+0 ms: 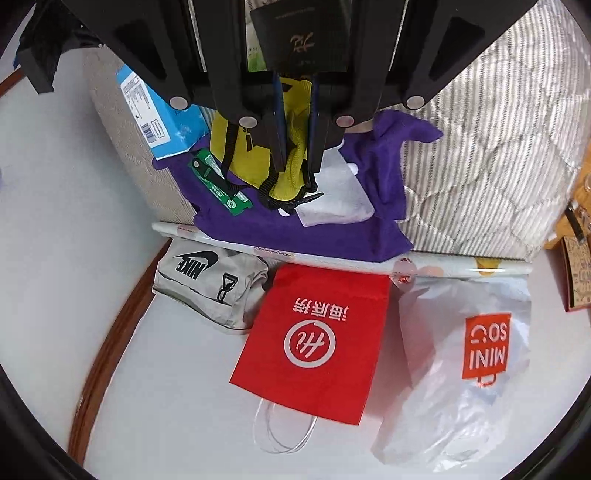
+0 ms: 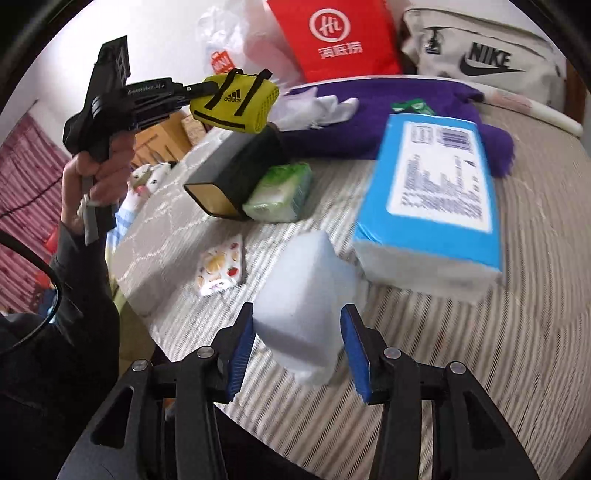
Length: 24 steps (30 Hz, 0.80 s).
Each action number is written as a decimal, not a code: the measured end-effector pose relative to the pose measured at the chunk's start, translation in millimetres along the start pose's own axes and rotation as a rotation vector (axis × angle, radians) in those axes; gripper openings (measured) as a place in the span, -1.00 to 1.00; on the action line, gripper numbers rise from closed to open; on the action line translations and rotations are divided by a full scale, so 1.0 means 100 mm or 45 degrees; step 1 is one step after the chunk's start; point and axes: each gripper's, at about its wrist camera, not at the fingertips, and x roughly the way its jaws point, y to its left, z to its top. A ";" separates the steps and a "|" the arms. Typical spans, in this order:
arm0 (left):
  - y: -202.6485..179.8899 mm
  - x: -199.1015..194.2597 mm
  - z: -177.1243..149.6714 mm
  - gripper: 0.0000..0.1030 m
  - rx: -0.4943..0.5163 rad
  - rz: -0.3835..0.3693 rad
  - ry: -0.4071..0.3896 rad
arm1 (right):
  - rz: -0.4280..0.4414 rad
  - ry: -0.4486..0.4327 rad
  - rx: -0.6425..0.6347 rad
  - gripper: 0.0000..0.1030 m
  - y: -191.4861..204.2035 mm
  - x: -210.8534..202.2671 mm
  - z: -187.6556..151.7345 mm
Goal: Organize soft objects
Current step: 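Carry the yellow pouch onto the towel with the left gripper while the right gripper lifts the sponge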
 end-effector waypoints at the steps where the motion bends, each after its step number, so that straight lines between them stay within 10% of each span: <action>1: 0.01 0.03 0.01 -0.79 -0.016 -0.014 0.007 | -0.038 -0.017 0.006 -0.12 -0.01 -0.03 -0.02; 5: 0.02 0.11 0.06 -0.79 -0.038 -0.019 0.005 | -0.167 -0.006 0.023 -0.23 -0.07 -0.04 -0.08; 24: 0.14 0.60 0.32 -0.79 -0.079 0.037 0.028 | -0.117 -0.010 0.088 -0.20 -0.09 0.17 0.03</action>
